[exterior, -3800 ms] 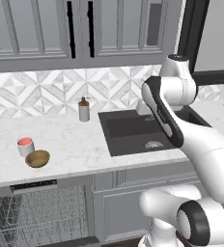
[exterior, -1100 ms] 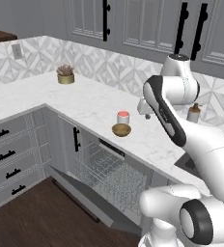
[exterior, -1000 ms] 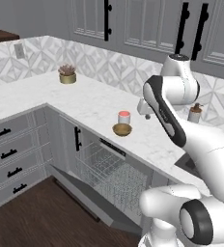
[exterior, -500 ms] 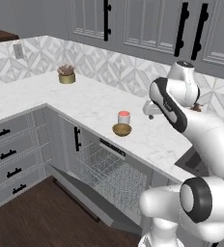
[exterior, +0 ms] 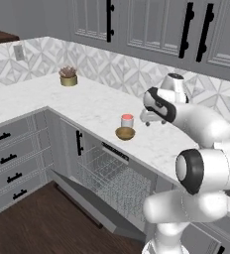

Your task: Pick up the cup and bowl from the counter, place them in the dishwasher, and close the dishwasher door.

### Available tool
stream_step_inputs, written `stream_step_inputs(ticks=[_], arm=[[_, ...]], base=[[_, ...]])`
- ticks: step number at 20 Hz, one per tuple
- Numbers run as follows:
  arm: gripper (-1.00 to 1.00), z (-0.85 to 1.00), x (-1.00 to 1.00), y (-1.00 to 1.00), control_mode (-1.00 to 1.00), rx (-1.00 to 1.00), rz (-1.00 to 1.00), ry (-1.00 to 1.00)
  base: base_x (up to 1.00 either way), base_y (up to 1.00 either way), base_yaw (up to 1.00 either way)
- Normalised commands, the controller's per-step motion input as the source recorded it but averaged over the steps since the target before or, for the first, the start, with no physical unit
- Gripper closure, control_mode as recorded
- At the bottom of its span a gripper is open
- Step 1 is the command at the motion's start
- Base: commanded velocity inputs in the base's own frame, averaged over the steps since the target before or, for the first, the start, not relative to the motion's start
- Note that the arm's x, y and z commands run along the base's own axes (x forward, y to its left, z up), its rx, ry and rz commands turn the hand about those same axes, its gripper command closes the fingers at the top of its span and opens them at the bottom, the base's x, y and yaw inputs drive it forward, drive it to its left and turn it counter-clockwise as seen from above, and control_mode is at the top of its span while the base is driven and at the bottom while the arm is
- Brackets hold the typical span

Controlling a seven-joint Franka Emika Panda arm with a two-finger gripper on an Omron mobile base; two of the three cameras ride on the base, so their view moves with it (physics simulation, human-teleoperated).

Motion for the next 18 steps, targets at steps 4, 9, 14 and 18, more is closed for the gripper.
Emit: stream_step_inputs(ticks=[4,9,14,18], arm=[[-1.00,-0.61,0.55,0.21,-1.00,0.02,-0.18,0.00],[-1.00,-0.47,0.48,0.33,-1.00,0.04,-0.26,0.00],[-1.00,-0.43,0.35,0.09,-1.00,0.11,-0.27,0.00],[-1.00,-0.32,0.26,0.05,-1.00,0.12,-0.25,0.00]], base=[[0.00,0.00,0.00],[0.00,0.00,0.00],[0.00,0.00,0.00],[0.00,0.00,0.00]])
